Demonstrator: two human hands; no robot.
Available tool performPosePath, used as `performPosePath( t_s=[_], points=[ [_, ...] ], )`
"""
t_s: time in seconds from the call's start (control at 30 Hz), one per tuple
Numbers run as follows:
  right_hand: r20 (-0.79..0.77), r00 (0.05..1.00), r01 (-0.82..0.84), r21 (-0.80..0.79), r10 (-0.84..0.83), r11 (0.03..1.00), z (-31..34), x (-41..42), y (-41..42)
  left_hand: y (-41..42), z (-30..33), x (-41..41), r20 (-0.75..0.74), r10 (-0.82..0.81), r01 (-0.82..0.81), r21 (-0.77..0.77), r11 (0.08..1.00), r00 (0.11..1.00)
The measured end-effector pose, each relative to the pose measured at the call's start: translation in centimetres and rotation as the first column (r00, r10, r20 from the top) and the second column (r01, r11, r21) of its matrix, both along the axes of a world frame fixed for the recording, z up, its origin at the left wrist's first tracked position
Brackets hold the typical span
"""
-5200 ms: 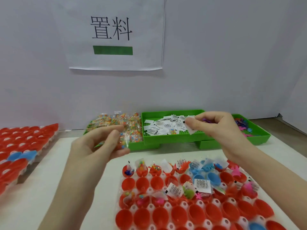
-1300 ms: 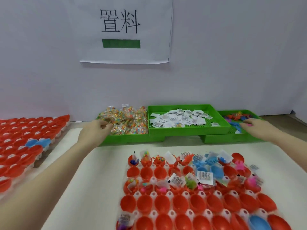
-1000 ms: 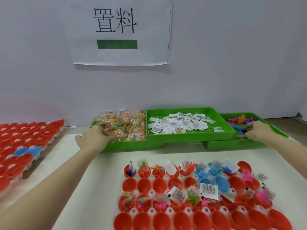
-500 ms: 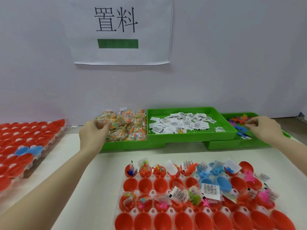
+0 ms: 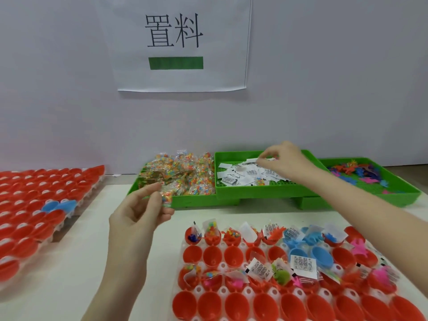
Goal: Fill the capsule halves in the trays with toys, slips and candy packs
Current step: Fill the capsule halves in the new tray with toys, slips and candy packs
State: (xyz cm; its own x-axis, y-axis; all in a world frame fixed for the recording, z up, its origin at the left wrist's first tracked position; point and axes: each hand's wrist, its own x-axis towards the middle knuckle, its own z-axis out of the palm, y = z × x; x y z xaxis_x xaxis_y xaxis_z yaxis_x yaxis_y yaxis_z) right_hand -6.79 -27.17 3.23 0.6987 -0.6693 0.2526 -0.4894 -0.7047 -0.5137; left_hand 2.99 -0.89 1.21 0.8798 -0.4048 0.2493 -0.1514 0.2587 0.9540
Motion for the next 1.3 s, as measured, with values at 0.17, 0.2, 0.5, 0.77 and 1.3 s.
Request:
performPosePath(
  t_s=[0.17, 0.2, 0.5, 0.77, 1.3],
  points=[
    [-0.217, 0.976, -0.022, 0.002, 0.022, 1.0, -2.0, 2.2, 1.1, 0.1, 1.0, -0.6, 0.093, -0.036, 0.037, 0.0, 0.999, 0.995],
    [-0.208, 0.978, -0.002, -0.006, 0.001, 1.0, -2.2, 2.3, 1.1, 0.1, 1.2, -0.5, 0.107, -0.033, 0.034, -0.008, 0.999, 0.994],
    [0.161, 0.982, 0.1, 0.015, -0.101, 0.995, -0.8, 2.2, 0.8, 0.9, 2.5, -0.7, 0.097, -0.102, 0.103, 0.004, 0.995, 0.99],
    [0.53, 0.847, -0.238, 0.447, -0.041, 0.863, 3.3, -2.1, 7.7, 0.6, 3.1, -2.6, 0.043, -0.284, 0.277, 0.127, 0.952, 0.958],
    [0.409, 0.877, -0.442, 0.481, 0.253, 0.757, 2.6, -8.4, 18.0, 3.6, 2.8, -7.3, 0.053, -0.417, 0.395, 0.229, 0.89, 0.908]
  ],
)
